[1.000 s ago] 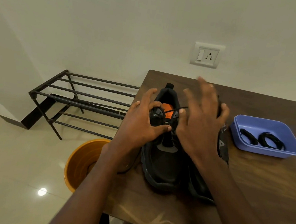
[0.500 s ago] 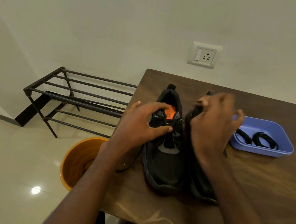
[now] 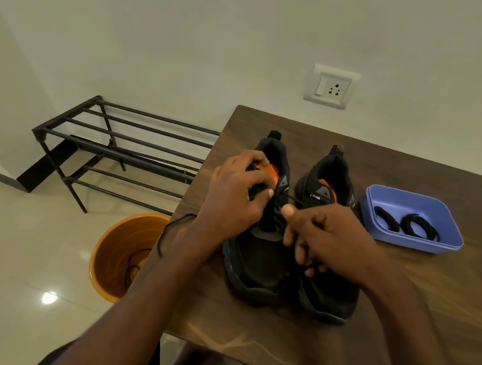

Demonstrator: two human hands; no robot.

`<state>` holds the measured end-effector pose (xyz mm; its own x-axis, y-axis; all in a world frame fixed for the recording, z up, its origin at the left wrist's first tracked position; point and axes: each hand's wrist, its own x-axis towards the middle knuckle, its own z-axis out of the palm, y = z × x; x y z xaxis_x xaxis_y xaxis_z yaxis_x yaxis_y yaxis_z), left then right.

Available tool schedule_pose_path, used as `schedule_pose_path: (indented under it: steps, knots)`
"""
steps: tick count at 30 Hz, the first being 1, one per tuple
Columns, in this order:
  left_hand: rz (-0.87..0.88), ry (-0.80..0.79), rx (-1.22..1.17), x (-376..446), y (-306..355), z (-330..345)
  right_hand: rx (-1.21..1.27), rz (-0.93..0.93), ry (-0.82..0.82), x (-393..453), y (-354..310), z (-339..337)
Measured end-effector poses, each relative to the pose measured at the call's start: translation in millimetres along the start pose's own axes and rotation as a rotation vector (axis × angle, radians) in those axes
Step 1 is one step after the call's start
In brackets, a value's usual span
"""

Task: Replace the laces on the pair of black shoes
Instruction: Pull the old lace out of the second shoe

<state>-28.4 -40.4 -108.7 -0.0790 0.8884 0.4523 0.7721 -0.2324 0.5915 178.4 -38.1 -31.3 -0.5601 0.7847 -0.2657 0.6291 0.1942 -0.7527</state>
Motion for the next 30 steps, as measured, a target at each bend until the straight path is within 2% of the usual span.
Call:
schedule_pose_path:
  steps: [4,8,10,14,17,23,25,27,30]
  knots:
    - [-0.028,0.033,-0.052,1,0,2,-0.273,-0.169,0.163,9,11,12]
    - [0.015,0.067,0.034,0,3,1,-0.255,-0.376,0.532,23,18,25]
    - [0.044,0.090,0.072,0,4,0,-0.288,-0.414,0.510,32,21,29]
    - [0.003,0.086,-0.010,0,5,-1,-0.377,-0.291,0.310,41,27,33]
    - [-0.038,0.082,-0.065,0,6,1,-0.401,-0.226,0.291,43,30,35]
    - [-0.347,0.027,-0.457,1,18,-12,-0.399,-0.211,0.343,44,28,34]
    - [-0.309,-0.002,-0.281,0,20,-12,-0.382,-0.191,0.341,45,27,35]
    - [-0.182,0.008,-0.010,-2,19,-11,-0.365,-0.183,0.343,46,29,36]
    - [0.005,0.003,0.203,-4,15,-11,-0.367,-0.186,0.344,46,31,35]
